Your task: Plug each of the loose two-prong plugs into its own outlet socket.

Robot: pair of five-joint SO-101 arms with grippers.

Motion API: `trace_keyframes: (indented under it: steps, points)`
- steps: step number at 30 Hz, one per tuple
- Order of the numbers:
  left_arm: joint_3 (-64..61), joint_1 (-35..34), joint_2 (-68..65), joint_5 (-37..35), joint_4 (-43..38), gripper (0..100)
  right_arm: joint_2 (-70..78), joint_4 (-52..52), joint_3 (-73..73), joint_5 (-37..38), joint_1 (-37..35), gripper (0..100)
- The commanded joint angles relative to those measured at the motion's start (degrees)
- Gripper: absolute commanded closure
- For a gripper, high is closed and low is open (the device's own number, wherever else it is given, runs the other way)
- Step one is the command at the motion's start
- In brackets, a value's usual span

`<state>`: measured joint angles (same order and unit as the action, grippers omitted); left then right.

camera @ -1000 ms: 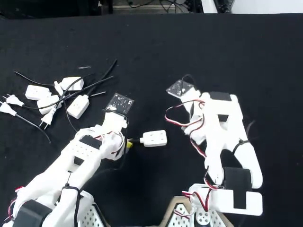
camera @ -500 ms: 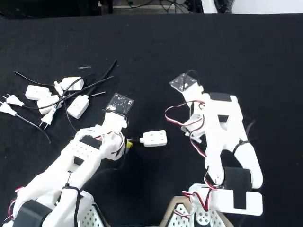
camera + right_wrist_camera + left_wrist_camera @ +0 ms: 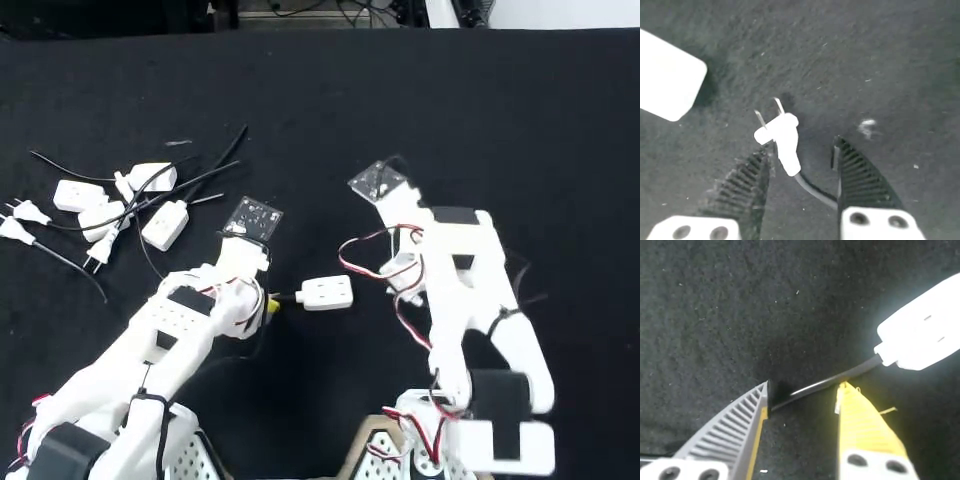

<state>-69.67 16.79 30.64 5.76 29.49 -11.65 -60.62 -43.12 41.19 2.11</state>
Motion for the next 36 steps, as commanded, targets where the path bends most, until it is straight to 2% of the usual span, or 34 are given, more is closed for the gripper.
trace_keyframes:
  steps: [1,5,7,14,21,31,36]
  points:
    - [0.2,-0.1,0.2,-0.1,-0.7,78,-5.8,-3.4,1.5,1.9,-1.0,82.9]
    - [0.2,-0.1,0.2,-0.1,-0.7,78,-6.4,-9.1,1.4,14.1,-1.1,82.9]
    - [0.2,-0.1,0.2,-0.1,-0.8,78,-5.9,-9.6,1.4,17.8,-0.9,83.2]
    - [0.2,-0.1,0.2,-0.1,-0.7,78,-1.1,3.0,1.4,18.4,4.4,83.2]
    - [0.2,-0.1,0.2,-0.1,-0.8,78,6.9,0.4,1.7,18.5,4.2,83.0]
    - [0.2,-0.1,0.2,-0.1,-0.8,78,2.8,-0.9,1.0,18.7,4.3,82.9]
    - [0.2,-0.1,0.2,-0.1,-0.8,78,2.1,-1.3,-3.2,24.4,2.6,82.9]
